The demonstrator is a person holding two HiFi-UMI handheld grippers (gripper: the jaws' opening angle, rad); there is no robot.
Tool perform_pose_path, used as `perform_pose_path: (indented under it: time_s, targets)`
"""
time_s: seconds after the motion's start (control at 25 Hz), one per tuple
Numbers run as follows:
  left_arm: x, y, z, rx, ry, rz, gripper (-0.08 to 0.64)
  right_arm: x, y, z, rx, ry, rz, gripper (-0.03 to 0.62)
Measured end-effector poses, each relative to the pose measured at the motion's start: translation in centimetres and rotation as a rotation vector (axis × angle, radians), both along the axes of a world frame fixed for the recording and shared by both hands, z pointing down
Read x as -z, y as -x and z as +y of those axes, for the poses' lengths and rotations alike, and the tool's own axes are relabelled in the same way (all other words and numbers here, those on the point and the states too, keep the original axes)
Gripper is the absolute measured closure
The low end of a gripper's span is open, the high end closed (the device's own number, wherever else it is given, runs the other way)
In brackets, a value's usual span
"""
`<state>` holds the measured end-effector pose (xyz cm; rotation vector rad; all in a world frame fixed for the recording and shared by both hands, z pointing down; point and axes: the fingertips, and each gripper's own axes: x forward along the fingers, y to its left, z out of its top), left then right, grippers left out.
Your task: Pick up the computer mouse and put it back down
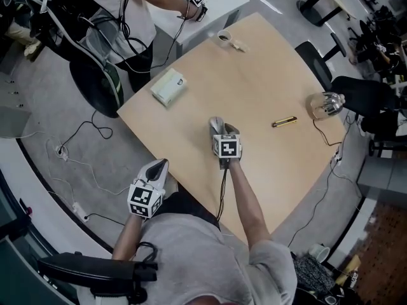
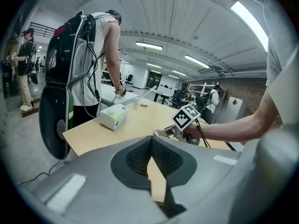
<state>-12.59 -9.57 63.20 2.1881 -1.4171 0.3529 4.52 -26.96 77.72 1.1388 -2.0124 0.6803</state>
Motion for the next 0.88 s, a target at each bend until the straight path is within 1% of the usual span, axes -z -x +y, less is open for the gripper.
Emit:
perform_pose_path:
  time_s: [0.2,0.4,0.56,0.88]
  targets:
    - [0.7,0.0,-0.8,0.0,0.014,-0.001,0.541,0.2,-0.1,-1.2,-0.021,0.022,0.01,0.318]
    - [-0.3,0.3,-0.6,0.005,0.017,0.003,0.54,-1.7,0.6,-0.3,-0.019,0.052,0.005,0.292]
    - [-0.3,0.3,-0.8,0.008,0.017,0.004,0.541,-2.0,0.5,-0.5,-0.032,0.05,0.007,0.291]
    - [-0.2,0.7,-0.8,0.015,0.029,0.001,0.54,-2.2,0.7,-0.7,-0.04,0.041,0.05,0.287]
